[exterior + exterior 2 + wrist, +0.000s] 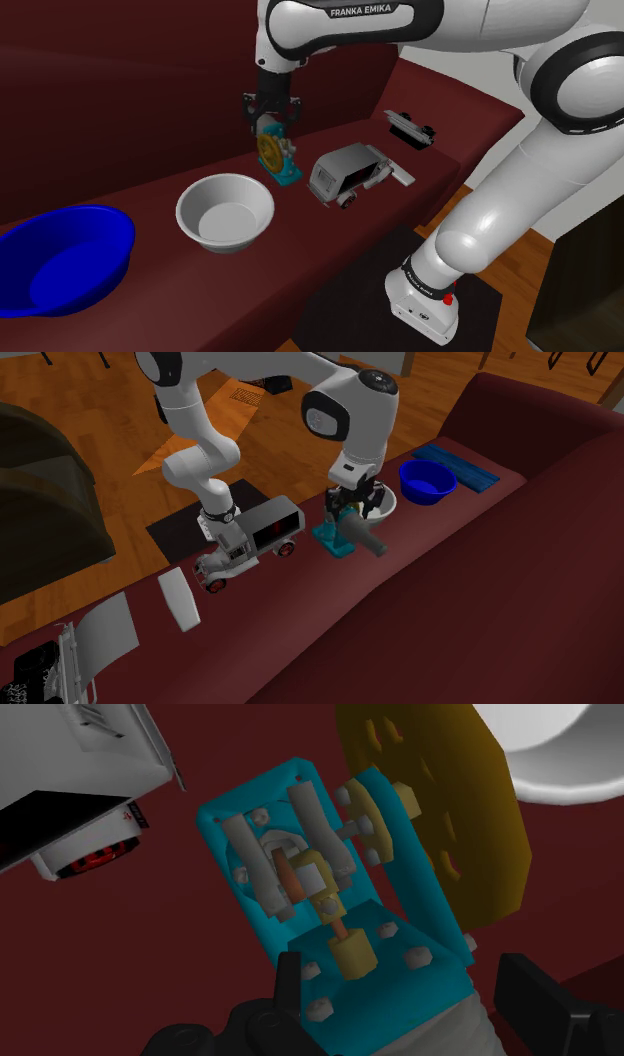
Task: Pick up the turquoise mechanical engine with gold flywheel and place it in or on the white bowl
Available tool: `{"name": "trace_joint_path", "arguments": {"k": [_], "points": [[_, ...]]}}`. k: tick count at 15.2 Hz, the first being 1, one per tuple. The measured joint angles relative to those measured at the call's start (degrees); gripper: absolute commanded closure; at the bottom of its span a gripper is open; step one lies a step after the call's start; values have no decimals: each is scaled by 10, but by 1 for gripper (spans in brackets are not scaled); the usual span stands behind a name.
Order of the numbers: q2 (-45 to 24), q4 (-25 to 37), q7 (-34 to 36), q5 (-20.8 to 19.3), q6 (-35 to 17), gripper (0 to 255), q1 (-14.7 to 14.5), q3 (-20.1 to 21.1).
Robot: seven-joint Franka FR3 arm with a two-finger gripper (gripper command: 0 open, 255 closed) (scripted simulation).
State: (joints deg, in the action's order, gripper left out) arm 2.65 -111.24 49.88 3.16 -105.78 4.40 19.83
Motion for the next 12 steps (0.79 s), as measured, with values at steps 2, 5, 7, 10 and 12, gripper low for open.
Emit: {"name": "trace_joint_path", "arguments": {"k": [2, 5, 7, 10, 12], "points": [[1, 15, 0, 0, 16, 255, 0, 0], [4, 34, 1, 1, 38, 255, 0, 0], [6, 48, 2, 1, 54, 255, 0, -1], [6, 72, 2, 1, 78, 255, 1, -1], [4, 90, 3, 0, 94, 255, 1, -1]]}}
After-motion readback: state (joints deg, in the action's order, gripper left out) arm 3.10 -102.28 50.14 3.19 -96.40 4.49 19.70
